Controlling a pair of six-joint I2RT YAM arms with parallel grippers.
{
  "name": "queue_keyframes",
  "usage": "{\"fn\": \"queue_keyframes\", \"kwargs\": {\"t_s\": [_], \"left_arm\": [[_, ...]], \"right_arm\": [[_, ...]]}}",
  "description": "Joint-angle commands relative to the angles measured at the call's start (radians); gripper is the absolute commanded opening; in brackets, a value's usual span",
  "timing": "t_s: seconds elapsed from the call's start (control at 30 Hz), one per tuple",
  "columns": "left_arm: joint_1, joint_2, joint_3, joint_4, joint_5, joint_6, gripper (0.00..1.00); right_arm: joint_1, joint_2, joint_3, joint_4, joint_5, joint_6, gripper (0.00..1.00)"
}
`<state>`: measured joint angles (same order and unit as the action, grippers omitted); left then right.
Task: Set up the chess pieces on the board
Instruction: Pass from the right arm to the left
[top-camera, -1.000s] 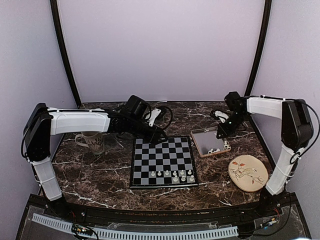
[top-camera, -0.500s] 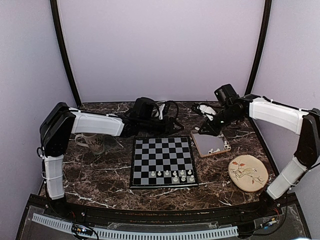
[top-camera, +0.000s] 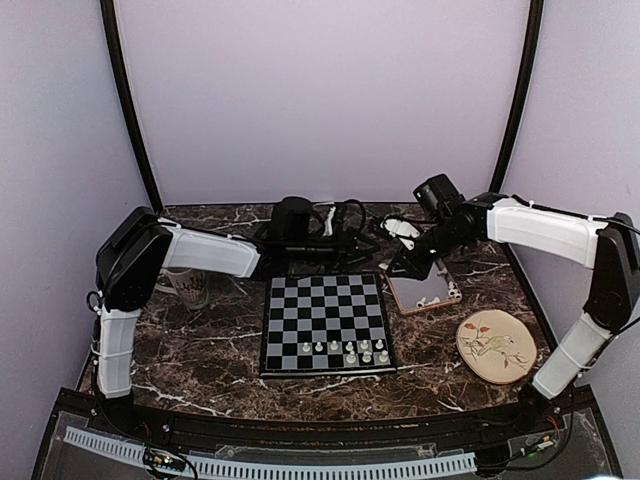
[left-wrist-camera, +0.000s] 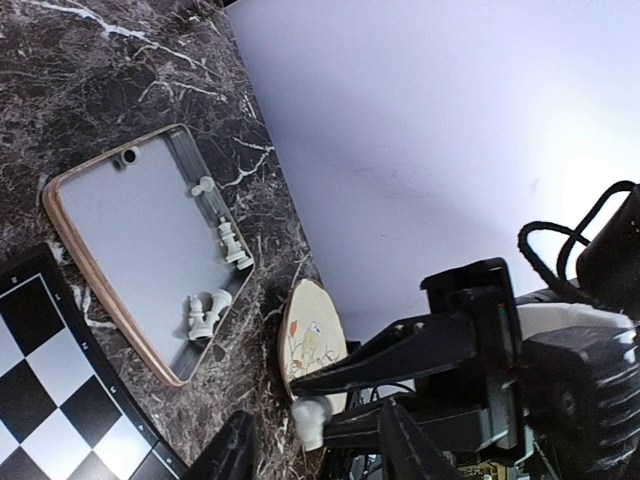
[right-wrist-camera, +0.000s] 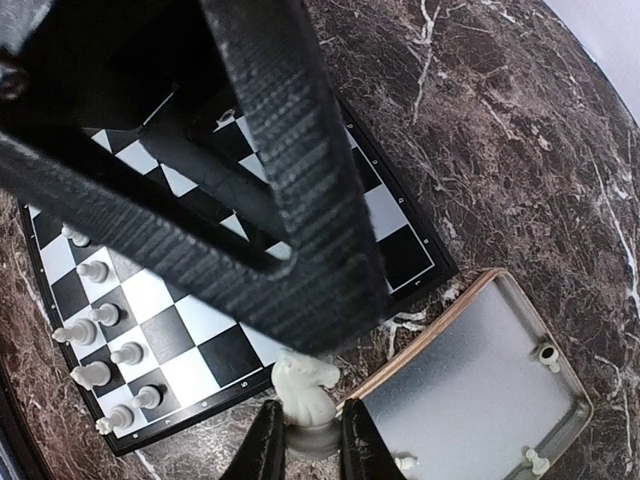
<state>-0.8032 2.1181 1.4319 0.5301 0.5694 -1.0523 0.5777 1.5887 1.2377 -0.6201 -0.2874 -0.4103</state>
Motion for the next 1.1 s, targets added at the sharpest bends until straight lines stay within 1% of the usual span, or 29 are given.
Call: {"fn": "queue_keyframes", "kwargs": {"t_s": [0.0, 0.1, 0.23, 0.43, 0.63, 0.93, 1.07], "left_arm": [[-0.013, 0.014, 0.041, 0.063, 0.061, -0.042, 0.41], [-0.019, 0.019, 0.044, 0.055, 0.066, -0.058, 0.4], [-0.021, 0.019, 0.042, 0.039, 0.057, -0.058, 0.42], [-0.023, 0.024, 0.042, 0.027, 0.044, -0.07, 0.43], [-0.022, 0.035, 0.035, 0.04, 0.043, -0.101, 0.39], [-0.022, 0.044, 0.038, 0.027, 0.038, -0.105, 0.4], [-0.022, 0.051, 0.037, 0.05, 0.059, -0.119, 0.3]], "right_arm": [[0.016, 0.031, 0.032, 0.025, 0.016, -0.001, 0.16], [0.018, 0.029, 0.039, 0.032, 0.028, 0.007, 0.16], [0.021, 0.024, 0.049, 0.03, 0.022, 0.009, 0.16], [0.026, 0.014, 0.041, 0.036, 0.024, 0.01, 0.16], [0.027, 0.014, 0.039, 0.044, 0.021, 0.012, 0.16], [0.029, 0.013, 0.038, 0.044, 0.032, 0.013, 0.16], [0.029, 0.015, 0.045, 0.048, 0.041, 0.015, 0.16]]}}
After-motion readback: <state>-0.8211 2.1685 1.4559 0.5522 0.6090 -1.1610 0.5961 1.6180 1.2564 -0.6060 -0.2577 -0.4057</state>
